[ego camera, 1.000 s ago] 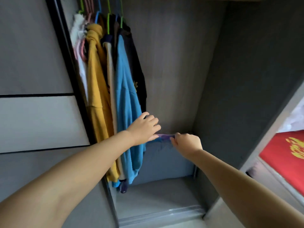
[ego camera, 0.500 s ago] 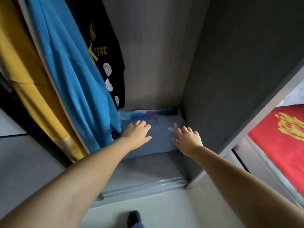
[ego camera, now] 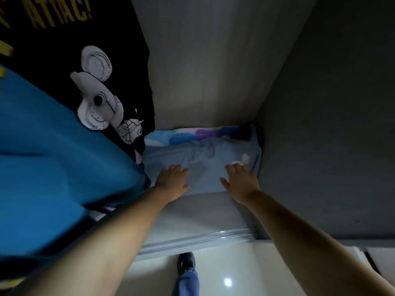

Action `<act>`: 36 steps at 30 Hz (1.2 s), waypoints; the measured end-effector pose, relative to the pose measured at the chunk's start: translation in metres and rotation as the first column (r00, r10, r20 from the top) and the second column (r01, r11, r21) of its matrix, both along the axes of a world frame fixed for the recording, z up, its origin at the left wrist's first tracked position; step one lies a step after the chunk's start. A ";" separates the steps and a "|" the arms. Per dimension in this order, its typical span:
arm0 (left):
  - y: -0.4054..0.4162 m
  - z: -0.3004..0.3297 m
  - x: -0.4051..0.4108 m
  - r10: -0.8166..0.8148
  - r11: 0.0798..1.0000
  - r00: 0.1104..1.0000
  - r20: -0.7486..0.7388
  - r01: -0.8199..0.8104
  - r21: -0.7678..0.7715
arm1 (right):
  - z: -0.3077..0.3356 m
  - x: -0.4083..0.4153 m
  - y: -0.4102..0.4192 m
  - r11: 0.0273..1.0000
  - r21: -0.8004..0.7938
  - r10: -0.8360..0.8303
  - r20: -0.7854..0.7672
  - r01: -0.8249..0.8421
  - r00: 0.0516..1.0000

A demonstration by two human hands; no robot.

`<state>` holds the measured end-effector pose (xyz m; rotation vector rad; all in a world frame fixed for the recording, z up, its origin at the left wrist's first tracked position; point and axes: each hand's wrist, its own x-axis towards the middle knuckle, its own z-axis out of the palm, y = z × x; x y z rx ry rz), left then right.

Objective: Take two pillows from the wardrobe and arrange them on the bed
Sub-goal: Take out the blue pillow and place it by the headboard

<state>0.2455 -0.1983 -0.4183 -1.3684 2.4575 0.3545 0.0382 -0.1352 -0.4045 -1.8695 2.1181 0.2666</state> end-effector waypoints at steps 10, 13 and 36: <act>-0.091 -0.141 -0.016 0.027 0.994 0.997 0.074 -0.019 -0.107 | -0.147 -0.035 -0.116 0.995 0.038 0.097 -0.011 -0.096 0.995; -0.119 -0.178 -0.009 0.007 0.967 0.996 0.093 0.017 -0.256 | -0.184 -0.044 -0.153 0.975 -0.028 0.219 -0.061 -0.221 0.974; -0.148 -0.220 0.010 -0.035 0.997 0.928 0.371 0.057 -0.050 | -0.234 -0.057 -0.148 0.953 0.205 0.228 0.001 -0.223 0.974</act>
